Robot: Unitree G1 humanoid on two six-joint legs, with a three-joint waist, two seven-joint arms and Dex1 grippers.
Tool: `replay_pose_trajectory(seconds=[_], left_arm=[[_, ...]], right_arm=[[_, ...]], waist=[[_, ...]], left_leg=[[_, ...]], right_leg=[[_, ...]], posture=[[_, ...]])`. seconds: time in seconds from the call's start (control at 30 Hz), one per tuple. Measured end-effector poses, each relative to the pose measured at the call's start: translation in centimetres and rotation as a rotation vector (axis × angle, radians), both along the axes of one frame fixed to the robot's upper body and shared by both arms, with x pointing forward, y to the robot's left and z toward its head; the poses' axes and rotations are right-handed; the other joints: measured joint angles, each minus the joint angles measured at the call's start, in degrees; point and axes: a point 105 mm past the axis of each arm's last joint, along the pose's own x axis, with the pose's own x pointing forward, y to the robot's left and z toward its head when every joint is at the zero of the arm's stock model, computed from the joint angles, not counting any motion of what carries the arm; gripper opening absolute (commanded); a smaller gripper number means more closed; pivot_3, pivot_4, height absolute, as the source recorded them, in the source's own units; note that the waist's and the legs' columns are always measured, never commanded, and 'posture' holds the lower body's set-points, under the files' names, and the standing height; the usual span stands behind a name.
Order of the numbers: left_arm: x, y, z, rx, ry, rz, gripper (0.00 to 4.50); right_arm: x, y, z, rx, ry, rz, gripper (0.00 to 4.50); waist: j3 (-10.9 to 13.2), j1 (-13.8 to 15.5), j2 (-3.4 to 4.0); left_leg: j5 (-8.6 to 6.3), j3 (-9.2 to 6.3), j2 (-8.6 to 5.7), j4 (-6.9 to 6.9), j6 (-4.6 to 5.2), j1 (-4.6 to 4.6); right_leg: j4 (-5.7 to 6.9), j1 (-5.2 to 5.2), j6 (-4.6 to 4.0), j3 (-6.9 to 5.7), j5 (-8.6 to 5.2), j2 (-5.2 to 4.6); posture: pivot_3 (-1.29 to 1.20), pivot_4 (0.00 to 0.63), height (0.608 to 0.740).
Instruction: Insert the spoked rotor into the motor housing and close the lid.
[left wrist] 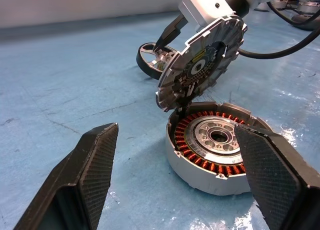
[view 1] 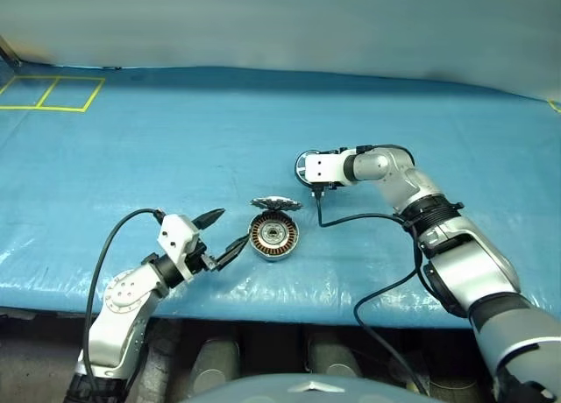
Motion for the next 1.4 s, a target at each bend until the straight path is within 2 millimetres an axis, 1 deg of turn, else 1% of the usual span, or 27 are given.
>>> replay_pose_trajectory(seconds=[0.17,0.3,0.47,0.6,0.73,0.8,0.87,0.93,0.97,1.03,1.1,1.13,1.17,1.2,1.27,1.33,1.4], left_arm=[[0.0,0.0,0.0,0.001,-0.006,0.002,3.98],[0.0,0.0,-0.1,0.0,-0.005,0.003,3.98],[0.0,-0.1,0.0,-0.006,-0.008,0.001,3.98],[0.0,-0.1,0.0,-0.009,-0.009,-0.004,3.98],[-0.1,-0.2,0.0,-0.007,-0.008,-0.011,3.98],[-0.1,-0.2,-0.1,-0.007,-0.006,-0.014,3.98],[-0.1,-0.3,-0.2,-0.008,-0.003,-0.018,3.98],[-0.2,-0.3,-0.4,-0.007,0.005,-0.023,3.98],[-0.2,-0.3,-0.4,-0.008,0.007,-0.027,3.98],[-0.1,-0.3,-0.2,-0.024,0.01,-0.036,3.98],[0.0,-0.2,-0.2,-0.023,0.011,-0.038,3.98],[-0.1,-0.3,-0.1,-0.026,0.012,-0.052,3.98],[-0.2,-0.3,-0.1,-0.028,0.016,-0.064,3.98],[-0.3,-0.5,-0.1,-0.026,0.022,-0.09,3.98],[-0.5,-0.6,-0.2,-0.028,0.037,-0.113,3.98],[-0.6,-0.9,-0.3,-0.03,0.042,-0.131,3.98],[-0.8,-1.2,-0.5,-0.031,0.051,-0.151,3.98]], right_arm=[[-0.1,0.1,-0.2,-0.023,-0.005,0.022,2.55],[-0.7,0.4,-0.3,-0.014,0.022,0.054,1.75],[-1.1,0.5,-0.6,0.008,0.018,0.052,1.75],[-1.8,0.2,-0.8,0.065,0.021,0.027,1.75],[-2.3,-0.9,-0.9,0.126,0.005,-0.034,1.75],[-2.8,-2.1,-1.0,0.169,-0.002,-0.09,1.75],[-3.7,-3.9,-1.1,0.213,-0.007,-0.157,1.75],[-4.5,-5.2,-1.1,0.251,-0.006,-0.218,1.75],[-5.0,-5.8,-1.0,0.285,0.002,-0.251,1.75],[-7.2,-6.7,-0.9,0.408,0.043,-0.321,1.75],[-9.0,-6.9,-1.0,0.501,0.105,-0.36,1.75],[-10.3,-6.9,-0.9,0.568,0.137,-0.376,1.75],[-11.3,-6.7,-0.7,0.618,0.164,-0.379,1.75],[-12.8,-6.3,-0.3,0.687,0.202,-0.379,1.75],[-14.9,-5.3,-0.1,0.755,0.264,-0.358,1.75],[-17.0,-4.1,-0.2,0.801,0.32,-0.344,1.75],[-18.5,-2.8,-0.5,0.823,0.38,-0.323,1.75]], waist=[[0.0,0.0,0.0],[0.0,0.0,0.01],[0.0,0.1,0.01],[0.0,0.2,0.01],[0.0,0.5,0.0],[0.0,0.7,0.01],[0.0,1.0,0.01],[0.0,0.9,0.02],[0.0,0.8,0.02],[0.0,0.9,0.02],[0.0,0.8,0.06],[0.0,0.9,0.07],[0.0,0.8,0.07],[0.0,0.9,0.1],[0.0,0.7,0.11],[0.0,0.7,0.11],[0.0,0.5,0.11]], left_leg=[[0.0,0.0,0.0,0.14,0.0,0.04],[-0.01,-0.01,0.0,0.32,0.02,0.03],[-0.02,-0.04,0.0,0.6,0.04,0.03],[-0.03,-0.06,0.0,0.75,0.06,0.04],[-0.04,-0.09,-0.02,0.82,0.08,0.02],[-0.05,-0.1,-0.03,0.82,0.09,0.01],[-0.07,-0.14,-0.03,0.81,0.12,-0.01],[-0.08,-0.1,-0.03,0.79,0.13,-0.02],[-0.08,-0.09,0.0,0.8,0.13,0.0],[-0.08,-0.16,0.0,0.76,0.14,-0.01],[-0.09,-0.14,0.0,0.77,0.15,0.0],[-0.09,-0.15,0.0,0.78,0.15,0.0],[-0.09,-0.15,0.01,0.78,0.16,0.05],[-0.1,-0.15,0.0,0.79,0.16,0.05],[-0.1,-0.15,0.01,0.8,0.16,0.12],[-0.1,-0.16,0.01,0.81,0.16,0.13],[-0.08,-0.12,0.01,0.85,0.16,0.18]], right_leg=[[0.17,0.01,0.0,0.01,0.0,0.0],[0.3,0.03,0.0,0.01,0.0,0.02],[0.44,0.1,0.0,0.0,0.0,0.04],[0.45,0.19,0.02,-0.01,0.01,0.05],[0.44,0.24,0.05,-0.01,0.03,0.05],[0.43,0.25,0.06,-0.02,0.03,0.04],[0.41,0.25,0.06,-0.04,0.03,0.04],[0.41,0.23,0.06,-0.02,0.03,0.04],[0.41,0.23,0.06,-0.02,0.03,0.05],[0.41,0.25,0.05,-0.06,0.01,0.05],[0.41,0.26,0.05,-0.04,0.02,0.05],[0.41,0.28,0.06,-0.04,0.01,0.05],[0.4,0.32,0.06,-0.05,0.01,0.06],[0.39,0.34,0.06,-0.05,0.0,0.06],[0.36,0.44,0.07,-0.05,-0.01,0.07],[0.33,0.46,0.07,-0.05,-0.02,0.08],[0.33,0.5,0.14,-0.02,-0.03,0.08]], posture=[[0.0,0.15,0.74],[0.0,0.15,0.74],[0.0,0.15,0.74],[0.0,0.15,0.74],[0.0,0.15,0.74],[0.0,0.15,0.74],[0.0,0.15,0.74],[0.0,0.15,0.74],[0.0,0.15,0.74],[0.0,0.15,0.74],[0.0,0.15,0.74],[0.0,0.15,0.74],[0.0,0.15,0.74],[0.0,0.15,0.74],[0.0,0.15,0.74],[0.0,0.15,0.74],[0.0,0.15,0.74]])
